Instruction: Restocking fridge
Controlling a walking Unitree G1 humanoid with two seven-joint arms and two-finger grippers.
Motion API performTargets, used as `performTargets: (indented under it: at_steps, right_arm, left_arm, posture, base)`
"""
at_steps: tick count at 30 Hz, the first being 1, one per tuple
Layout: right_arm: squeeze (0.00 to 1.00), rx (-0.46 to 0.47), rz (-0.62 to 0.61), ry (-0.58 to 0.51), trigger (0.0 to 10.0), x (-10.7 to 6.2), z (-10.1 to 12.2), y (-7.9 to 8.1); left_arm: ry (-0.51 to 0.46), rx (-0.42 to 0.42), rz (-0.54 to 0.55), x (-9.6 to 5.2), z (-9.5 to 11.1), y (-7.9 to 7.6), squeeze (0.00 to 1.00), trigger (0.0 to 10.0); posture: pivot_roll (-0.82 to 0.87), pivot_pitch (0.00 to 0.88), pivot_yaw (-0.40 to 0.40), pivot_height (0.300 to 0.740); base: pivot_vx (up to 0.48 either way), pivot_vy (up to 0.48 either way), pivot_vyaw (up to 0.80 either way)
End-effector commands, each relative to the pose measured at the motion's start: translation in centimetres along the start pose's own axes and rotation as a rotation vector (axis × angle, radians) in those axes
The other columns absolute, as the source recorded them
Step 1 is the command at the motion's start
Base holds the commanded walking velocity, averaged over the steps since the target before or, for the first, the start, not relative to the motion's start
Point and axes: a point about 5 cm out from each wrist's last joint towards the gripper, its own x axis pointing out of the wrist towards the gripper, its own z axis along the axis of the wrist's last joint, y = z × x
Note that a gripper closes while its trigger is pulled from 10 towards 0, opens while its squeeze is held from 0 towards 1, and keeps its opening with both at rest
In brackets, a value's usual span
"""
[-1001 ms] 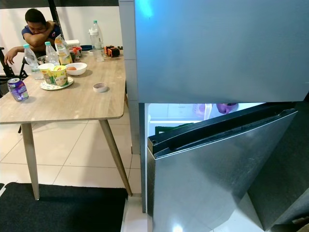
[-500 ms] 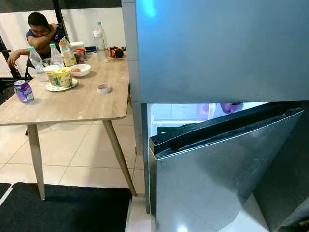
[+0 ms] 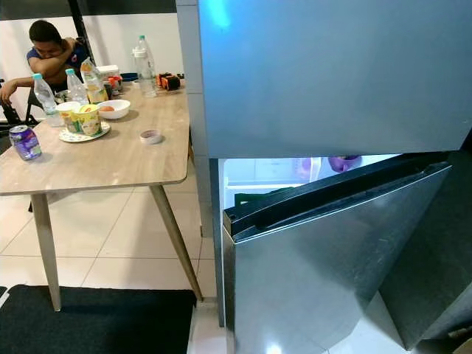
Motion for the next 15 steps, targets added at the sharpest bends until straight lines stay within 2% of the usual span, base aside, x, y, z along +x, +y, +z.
performTargets:
  at_steps: [1,9,15]
  right_arm:
    - [0.0,0.001,-0.008,0.01,10.0,0.0,-0.3,-0.1]
    - [0.0,0.017,0.001,0.027,10.0,-0.1,-1.2,0.3]
    - [0.0,-0.004,0.008,0.04,10.0,0.0,-1.4,0.5]
  left_arm:
    - [0.008,-0.005,-0.002,0.0,-0.3,-0.1,0.0,10.0]
    - [0.003,-0.013,-0.015,0.1,-0.1,-0.7,0.0,10.0]
    - [0.0,-0.01,-0.016,0.1,0.1,-0.7,0.0,10.0]
  posture:
    - [-0.08,0.01,0.019,0.74]
    - [-0.08,0.006,0.02,0.74]
    - [-0.08,0.0,0.011,0.74]
  base:
    - [0.0,0.0,0.0]
    - [0.0,0.0,0.0]
    - [0.0,0.0,0.0]
